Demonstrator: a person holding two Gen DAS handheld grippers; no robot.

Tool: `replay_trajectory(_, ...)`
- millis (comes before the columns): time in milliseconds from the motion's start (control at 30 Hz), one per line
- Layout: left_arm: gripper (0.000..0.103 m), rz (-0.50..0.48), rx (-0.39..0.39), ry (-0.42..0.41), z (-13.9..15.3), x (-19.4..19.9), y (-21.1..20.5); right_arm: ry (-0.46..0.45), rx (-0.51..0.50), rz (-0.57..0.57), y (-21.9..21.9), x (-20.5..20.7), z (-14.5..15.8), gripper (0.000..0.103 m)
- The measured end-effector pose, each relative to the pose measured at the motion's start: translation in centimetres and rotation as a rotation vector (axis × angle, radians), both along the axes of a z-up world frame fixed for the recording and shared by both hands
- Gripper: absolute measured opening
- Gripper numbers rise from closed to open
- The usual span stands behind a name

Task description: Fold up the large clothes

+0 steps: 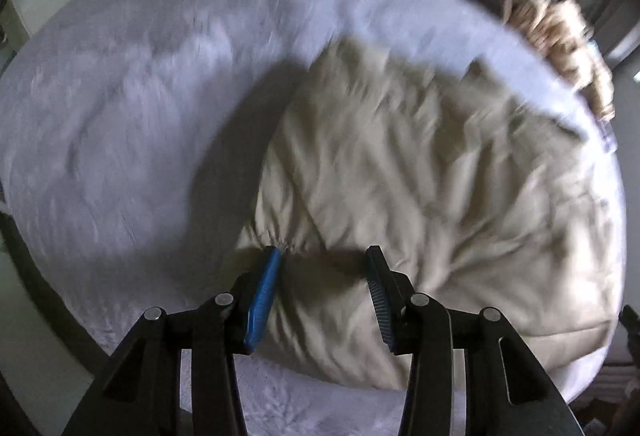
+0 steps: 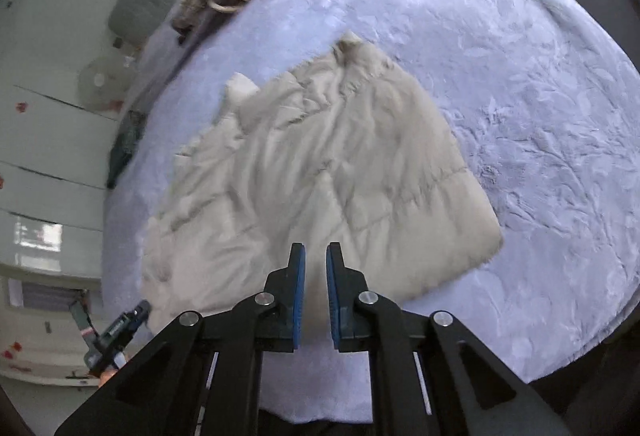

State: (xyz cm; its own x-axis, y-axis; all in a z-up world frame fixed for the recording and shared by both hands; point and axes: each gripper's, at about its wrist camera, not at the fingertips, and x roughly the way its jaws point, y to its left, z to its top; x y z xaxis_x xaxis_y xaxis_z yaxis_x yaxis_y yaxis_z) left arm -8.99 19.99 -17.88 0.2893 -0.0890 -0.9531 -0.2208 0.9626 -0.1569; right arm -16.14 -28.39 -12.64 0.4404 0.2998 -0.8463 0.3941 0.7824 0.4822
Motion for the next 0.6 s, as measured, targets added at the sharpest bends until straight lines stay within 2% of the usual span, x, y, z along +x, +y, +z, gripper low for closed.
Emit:
replay_trajectory(67,0.046,-0.012,0.005,0.029,-1.0,0.0,0.0,0.078,-0.023,-0.017,-0.3,0.4,-2.3,0.012)
replay_trajectory(133,0.046,-0.033,0.034,0.04,-0.6,0.0,-0.3,0.153,0.029,-0.06,-1.0,-0.1,-4.8,0.008)
replay_trajectory(200,0.046,-0.05,0.069,0.046,0.1,0.0,-0.6,0.174,0.096,-0.114,-1.9,-0.9,-5.8,0.008)
replay_trajectory(333,0.046,-0.057,0.088,0.04,1.7,-0.4,-1.0,0.151,0.096,-0.112,-2.1,-1.4,-4.1,0.012)
replay_trajectory(367,0.051,-0.056,0.083,0.04,2.0,-0.6,-1.2,0.142,0.087,-0.099,-1.9,-1.5,-3.5,0.012)
replay_trajectory(400,0.059,-0.056,0.079,0.041,2.3,-0.8,-1.4,0.132,0.082,-0.087,-1.7,-1.4,-3.0,0.012)
replay_trajectory(433,0.077,-0.052,0.081,0.029,2.8,-1.1,-1.6,0.12,0.079,-0.074,-1.5,-1.2,-2.4,0.012)
replay_trajectory(467,0.081,-0.05,0.086,0.012,3.3,-1.3,-1.9,0.106,0.075,-0.059,-1.1,-1.1,-1.8,0.012)
replay_trajectory(600,0.081,-0.079,0.089,-0.018,4.8,-2.0,-3.6,0.069,0.053,0.017,0.7,-0.3,0.2,0.013)
